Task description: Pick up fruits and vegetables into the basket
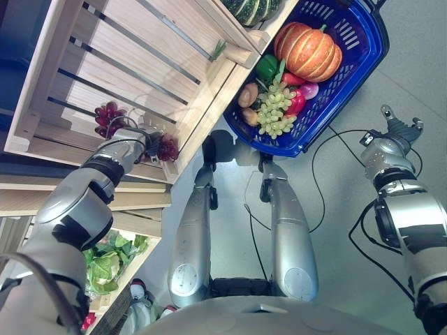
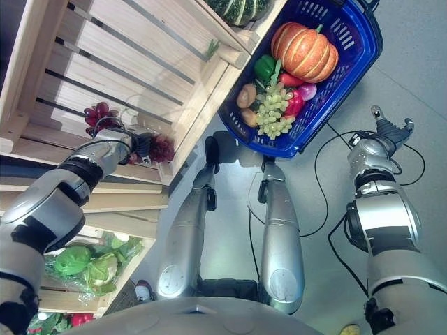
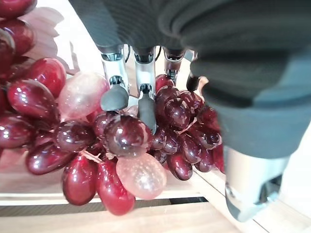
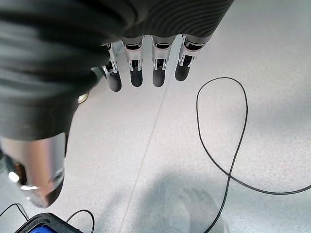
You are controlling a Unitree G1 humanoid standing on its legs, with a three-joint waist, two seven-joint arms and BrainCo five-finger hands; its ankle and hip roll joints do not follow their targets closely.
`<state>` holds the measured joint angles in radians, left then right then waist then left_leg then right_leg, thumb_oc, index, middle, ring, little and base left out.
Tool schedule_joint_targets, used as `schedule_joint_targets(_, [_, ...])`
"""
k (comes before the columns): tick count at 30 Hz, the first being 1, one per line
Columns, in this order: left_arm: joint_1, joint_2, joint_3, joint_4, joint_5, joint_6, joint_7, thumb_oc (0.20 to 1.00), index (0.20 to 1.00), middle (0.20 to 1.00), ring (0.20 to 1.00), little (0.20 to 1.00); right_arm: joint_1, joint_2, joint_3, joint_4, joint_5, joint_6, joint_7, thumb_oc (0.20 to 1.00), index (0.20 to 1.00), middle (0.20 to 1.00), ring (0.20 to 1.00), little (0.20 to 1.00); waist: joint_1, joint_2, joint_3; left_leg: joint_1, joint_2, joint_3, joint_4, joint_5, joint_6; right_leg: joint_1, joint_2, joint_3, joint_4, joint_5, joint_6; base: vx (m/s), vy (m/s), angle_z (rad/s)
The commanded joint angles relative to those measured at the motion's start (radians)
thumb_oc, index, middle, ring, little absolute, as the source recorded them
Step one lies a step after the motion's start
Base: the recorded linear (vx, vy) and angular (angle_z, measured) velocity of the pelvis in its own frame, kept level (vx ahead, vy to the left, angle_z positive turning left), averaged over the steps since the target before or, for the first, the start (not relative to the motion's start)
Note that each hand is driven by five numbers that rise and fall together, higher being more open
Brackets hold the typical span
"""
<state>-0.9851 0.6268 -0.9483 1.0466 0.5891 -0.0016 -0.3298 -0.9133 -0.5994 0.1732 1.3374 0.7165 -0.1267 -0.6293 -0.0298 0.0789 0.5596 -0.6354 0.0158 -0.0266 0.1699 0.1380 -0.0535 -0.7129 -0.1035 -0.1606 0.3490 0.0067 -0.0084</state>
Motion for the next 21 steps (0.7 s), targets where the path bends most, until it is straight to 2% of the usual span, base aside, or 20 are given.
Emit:
schedule_joint_targets(1, [0.155,0.02,-0.039,0.048,0.037,0.053,-0.143,1.0,1.0,1.0,1.0,1.0,0.065,-0.006,-0.006,0.011,0.001,-0.023,-0.012,1.0,1.0,1.0,1.0,1.0,0.023,-0.02,-0.04,-0.006,-0.054,0.038,0.093,-0.133,0.019,0.052,0.032,0.01,-0.059,0.023,0.103,0.0,0.0,0.0])
schedule_joint_targets(7, [0.144,0.025,-0.061,0.047,0.091,0.075,-0.178,1.0,1.0,1.0,1.0,1.0,0.057,-0.011,-0.002,0.014,-0.001,-0.027,-0.012,1.0,1.0,1.0,1.0,1.0,0.021,-0.021,-0.04,-0.013,-0.054,0.037,0.097,-0.133,0.017,0.048,0.032,0.012,-0.06,0.023,0.103,0.0,0.0,0.0])
schedule_joint_targets(8, [0.136,0.028,-0.065,0.044,0.097,0.084,-0.175,0.649,0.649,0.649,0.649,0.649,0.052,-0.013,-0.001,0.011,-0.002,-0.026,-0.014,1.0,1.0,1.0,1.0,1.0,0.02,-0.022,-0.04,-0.022,-0.054,0.038,0.096,-0.126,0.018,0.041,0.031,0.01,-0.063,0.03,0.102,0.0,0.0,0.0])
schedule_joint_targets(9, [0.139,0.027,-0.064,0.044,0.105,0.087,-0.164,0.451,0.451,0.451,0.451,0.451,0.054,-0.012,-0.001,0.01,-0.002,-0.026,-0.015,1.0,1.0,1.0,1.0,1.0,0.022,-0.023,-0.04,-0.018,-0.054,0.038,0.1,-0.134,0.017,0.045,0.032,0.011,-0.059,0.023,0.102,0.0,0.0,0.0])
schedule_joint_targets(10, [0.135,0.03,-0.064,0.042,0.109,0.089,-0.161,0.2,0.2,0.2,0.2,0.2,0.051,-0.013,-0.001,0.009,-0.002,-0.027,-0.018,1.0,1.0,1.0,1.0,1.0,0.021,-0.024,-0.04,-0.023,-0.054,0.037,0.096,-0.125,0.017,0.04,0.031,0.01,-0.063,0.03,0.102,0.0,0.0,0.0])
schedule_joint_targets(21, [0.133,0.037,-0.063,0.058,0.114,0.078,-0.18,0.2,0.2,0.2,0.2,0.2,0.052,-0.015,-0.002,0.004,0.006,-0.027,-0.02,1.0,1.0,1.0,1.0,1.0,0.026,-0.034,-0.04,-0.019,-0.055,0.035,0.1,-0.137,0.019,0.044,0.034,0.008,-0.06,0.025,0.103,0.0,0.0,0.0])
